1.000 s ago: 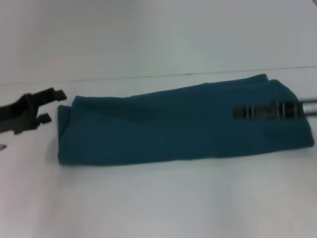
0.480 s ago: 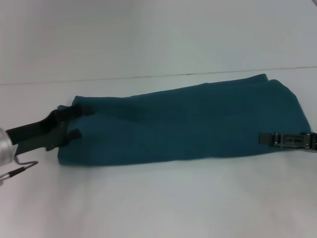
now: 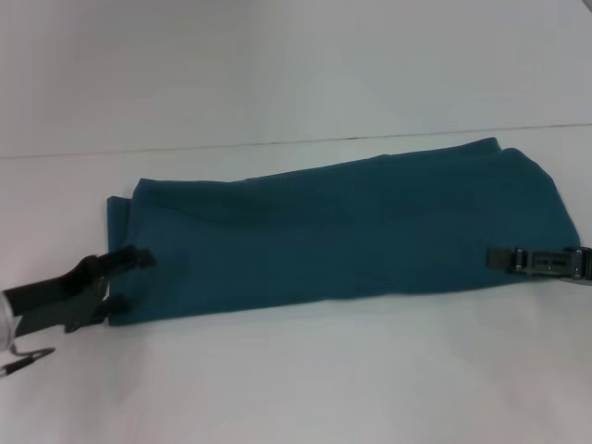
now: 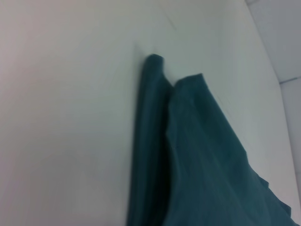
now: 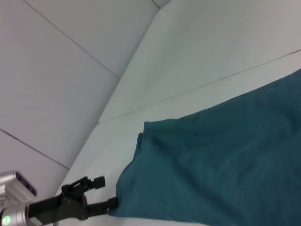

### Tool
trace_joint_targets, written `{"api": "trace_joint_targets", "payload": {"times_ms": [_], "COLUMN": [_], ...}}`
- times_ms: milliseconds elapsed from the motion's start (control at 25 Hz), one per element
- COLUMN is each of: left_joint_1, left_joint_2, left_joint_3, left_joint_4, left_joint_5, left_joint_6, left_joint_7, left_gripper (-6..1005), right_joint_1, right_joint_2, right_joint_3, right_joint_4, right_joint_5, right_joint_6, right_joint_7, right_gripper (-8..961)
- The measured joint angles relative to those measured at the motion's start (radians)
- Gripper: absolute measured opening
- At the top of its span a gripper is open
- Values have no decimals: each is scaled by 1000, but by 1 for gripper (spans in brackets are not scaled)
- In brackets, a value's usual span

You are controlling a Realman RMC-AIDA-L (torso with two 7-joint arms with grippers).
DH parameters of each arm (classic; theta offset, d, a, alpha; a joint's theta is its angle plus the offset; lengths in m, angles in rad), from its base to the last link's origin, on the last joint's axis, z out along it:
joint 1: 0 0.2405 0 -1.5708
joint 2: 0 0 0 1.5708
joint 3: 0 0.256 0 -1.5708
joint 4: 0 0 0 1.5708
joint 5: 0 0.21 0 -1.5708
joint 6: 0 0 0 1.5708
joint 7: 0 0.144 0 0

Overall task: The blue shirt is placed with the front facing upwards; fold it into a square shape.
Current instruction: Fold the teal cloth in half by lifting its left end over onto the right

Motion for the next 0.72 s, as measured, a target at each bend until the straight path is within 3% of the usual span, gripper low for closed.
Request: {"api": "trace_joint_targets", "payload": {"times_ms": [200, 480, 720], "left_joint_1": [46, 51, -3], "left_joint_2": [-4, -9, 30], "left_joint_3": [-21, -64, -46], "left_joint_4": [38, 145, 168], "left_joint_5": [-8, -48, -4], "left_joint_6": [46, 195, 227], "left_joint_7": [6, 25, 136], "left_gripper": [946, 946, 946], "right_joint_1": [-4, 4, 5], "right_joint_2": [-1, -3, -9], "right_joint_3": [14, 16, 15], "right_joint_4": [0, -1, -4], "right_joint_5": [4, 4, -1], "right_joint_6": [-7, -14, -9], "right_joint_7": [2, 3, -3], "right_gripper": [885, 885, 884]}}
